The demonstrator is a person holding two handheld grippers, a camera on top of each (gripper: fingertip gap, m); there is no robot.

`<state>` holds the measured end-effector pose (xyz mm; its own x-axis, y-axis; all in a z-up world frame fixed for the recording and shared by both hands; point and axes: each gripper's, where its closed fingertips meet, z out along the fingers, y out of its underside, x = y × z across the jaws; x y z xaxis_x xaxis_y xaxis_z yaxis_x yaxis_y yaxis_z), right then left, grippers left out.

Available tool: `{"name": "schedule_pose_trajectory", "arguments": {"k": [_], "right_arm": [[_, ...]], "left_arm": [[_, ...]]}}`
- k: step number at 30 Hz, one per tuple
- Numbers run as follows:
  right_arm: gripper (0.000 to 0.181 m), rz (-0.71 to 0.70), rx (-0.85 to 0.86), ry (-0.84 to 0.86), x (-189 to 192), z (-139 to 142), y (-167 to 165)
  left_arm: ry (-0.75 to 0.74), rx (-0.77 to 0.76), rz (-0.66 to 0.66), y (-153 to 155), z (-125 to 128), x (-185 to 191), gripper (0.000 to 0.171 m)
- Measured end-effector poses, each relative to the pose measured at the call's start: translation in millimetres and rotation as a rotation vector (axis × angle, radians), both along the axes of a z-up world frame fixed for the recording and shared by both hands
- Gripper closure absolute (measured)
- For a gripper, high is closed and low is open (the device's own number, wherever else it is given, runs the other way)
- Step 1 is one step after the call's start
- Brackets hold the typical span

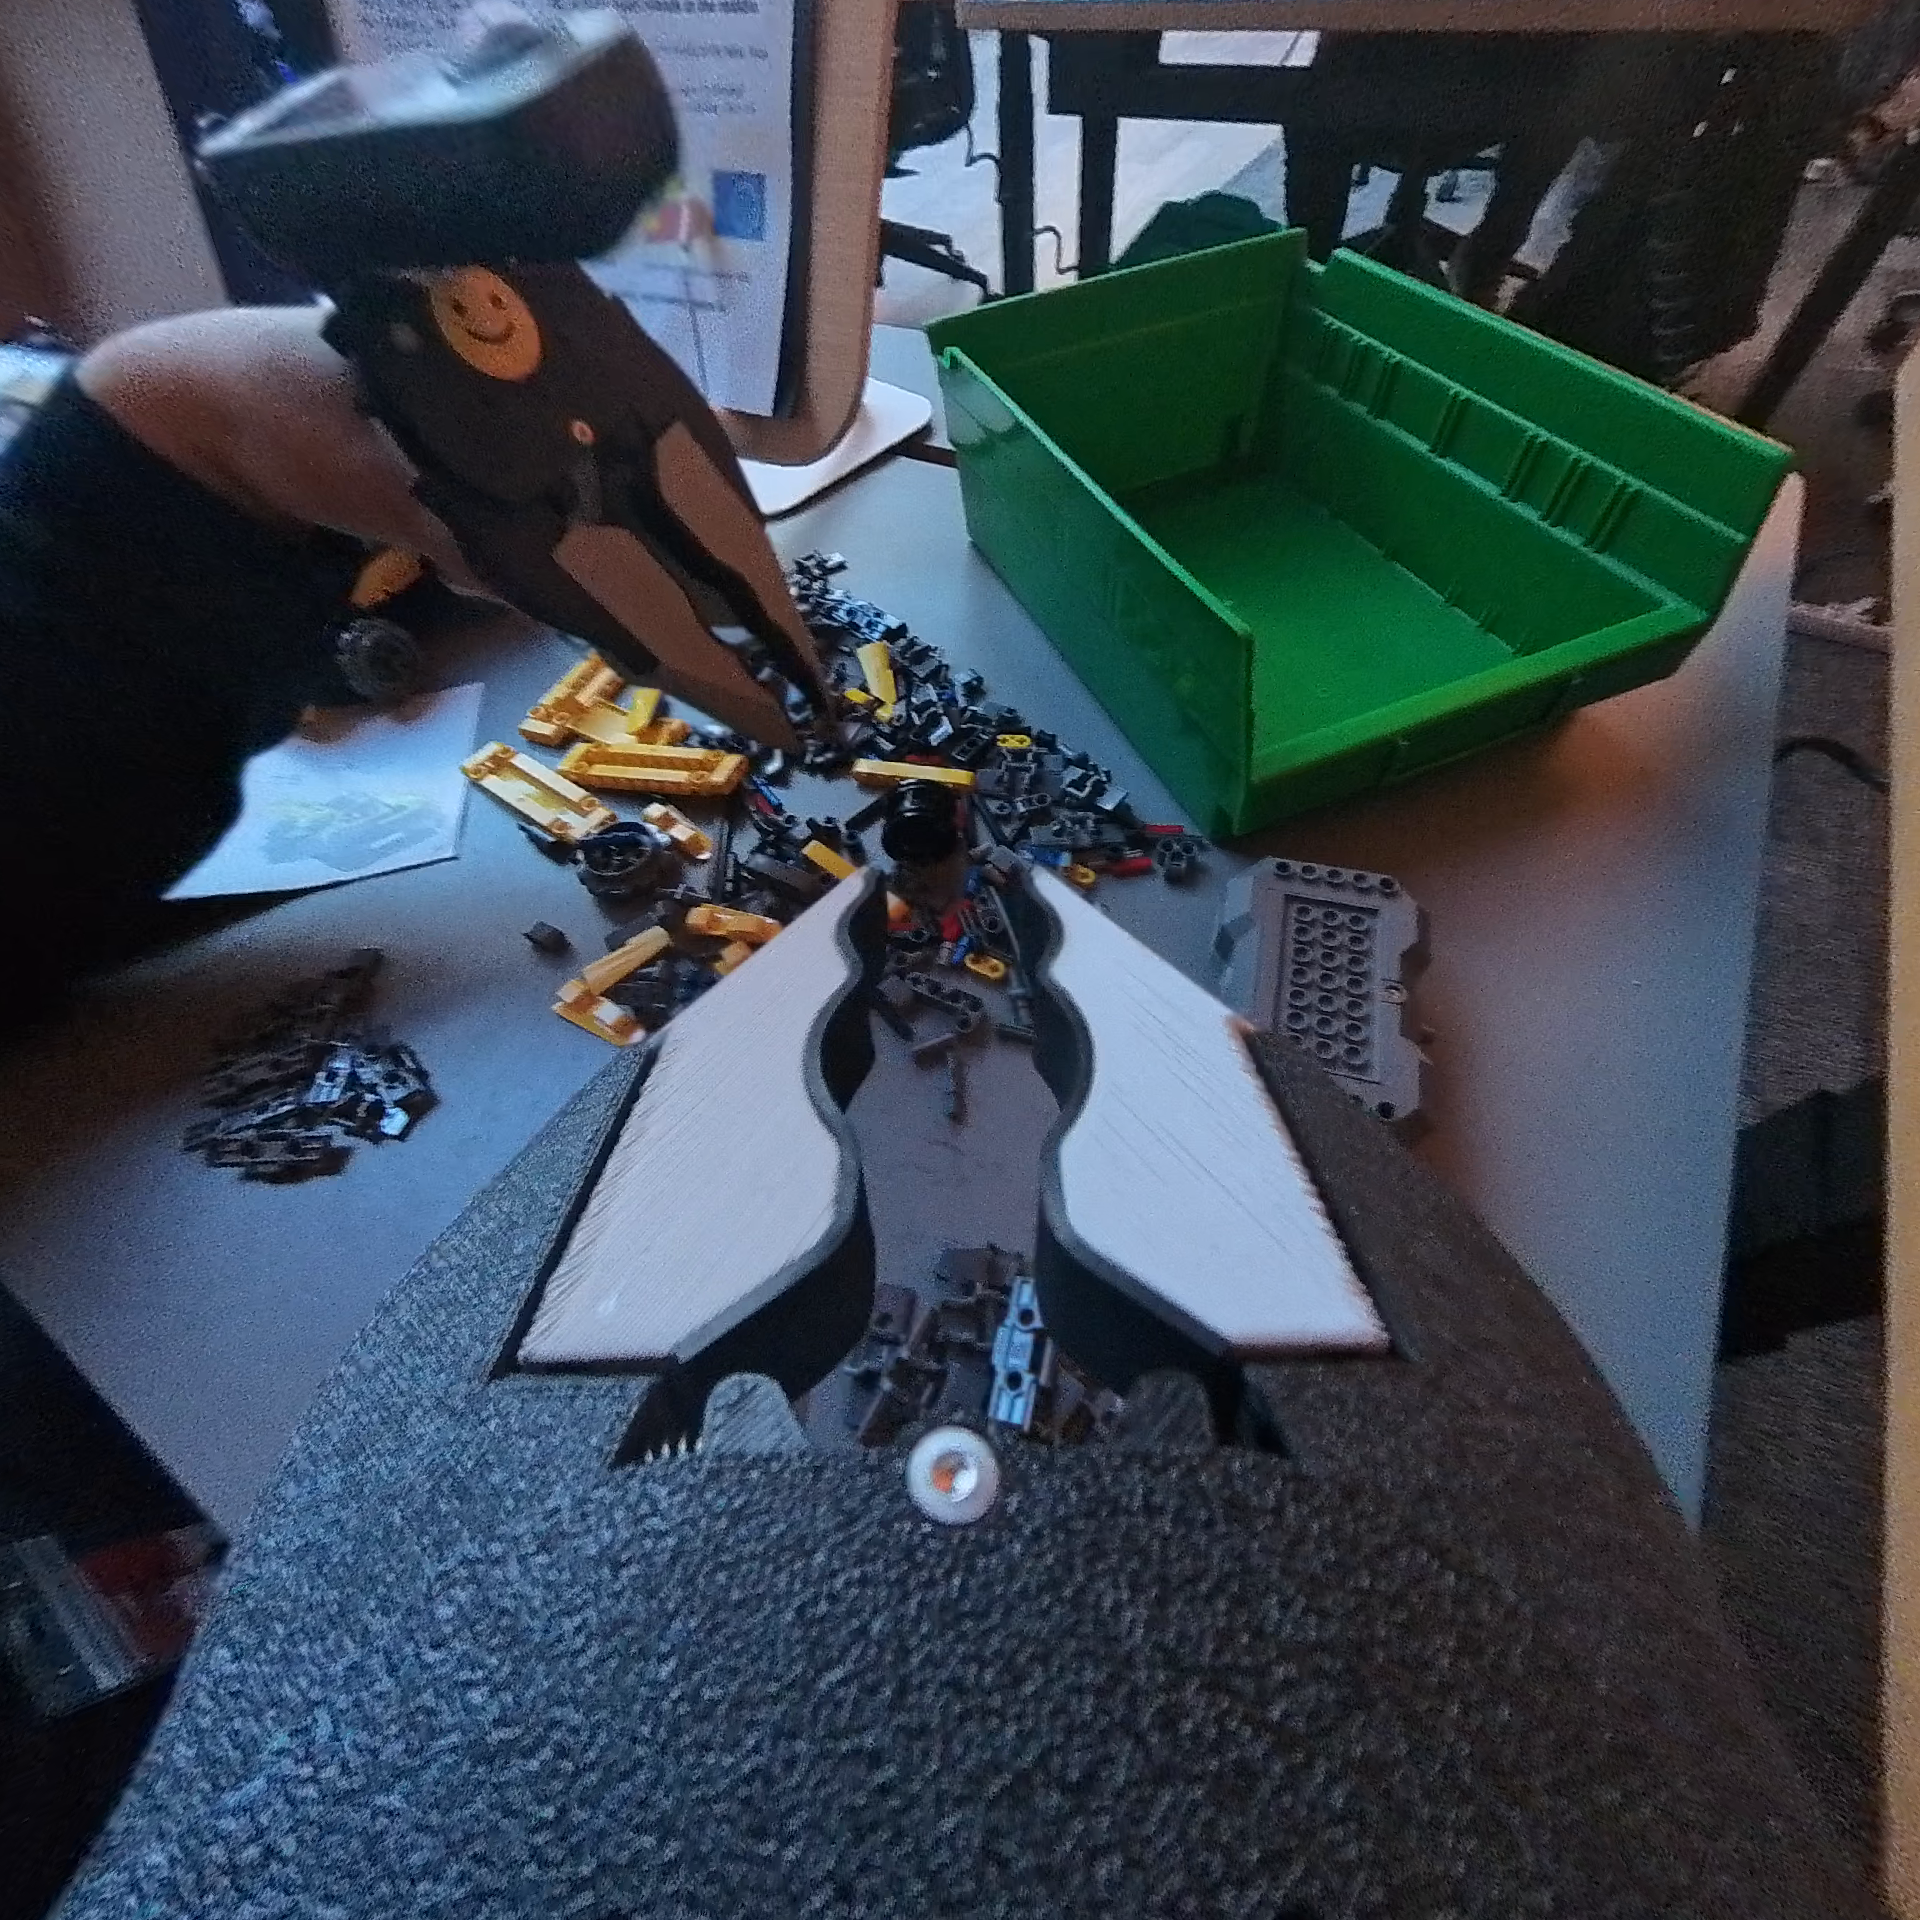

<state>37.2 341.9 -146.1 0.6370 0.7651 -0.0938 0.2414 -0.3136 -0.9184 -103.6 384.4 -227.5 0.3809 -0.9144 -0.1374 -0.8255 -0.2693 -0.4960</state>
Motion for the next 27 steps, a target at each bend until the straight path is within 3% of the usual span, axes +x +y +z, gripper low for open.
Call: {"name": "schedule_pose_trajectory", "arguments": {"k": [4,6,13,17,21,27], "right_arm": [[0.155,0.102,-0.078,0.136,-14.6,8.8,-13.4],[0.153,0.161,-0.135,0.201,-23.4,11.7,-21.7],[0.153,0.326,-0.308,0.364,-42.7,17.2,-44.6],[0.157,0.328,-0.339,0.392,-45.8,13.6,-42.8],[0.176,0.353,-0.338,0.403,-48.5,14.5,-46.3],[0.178,0.311,-0.339,0.358,-43.5,7.7,-41.3]], "left_arm": [[-0.139,0.29,-0.367,-41.5,49.6,43.5,0.159],[-0.163,0.437,-0.464,-56.5,69.1,63.0,0.158],[-0.105,0.57,-0.553,-82.7,89.6,85.9,0.16],[-0.102,0.6,-0.582,-91.8,93.7,95.1,0.16],[-0.077,0.596,-0.579,-89.3,87.7,95.8,0.16],[-0.102,0.564,-0.555,-86.2,83.3,100.9,0.161]]}}
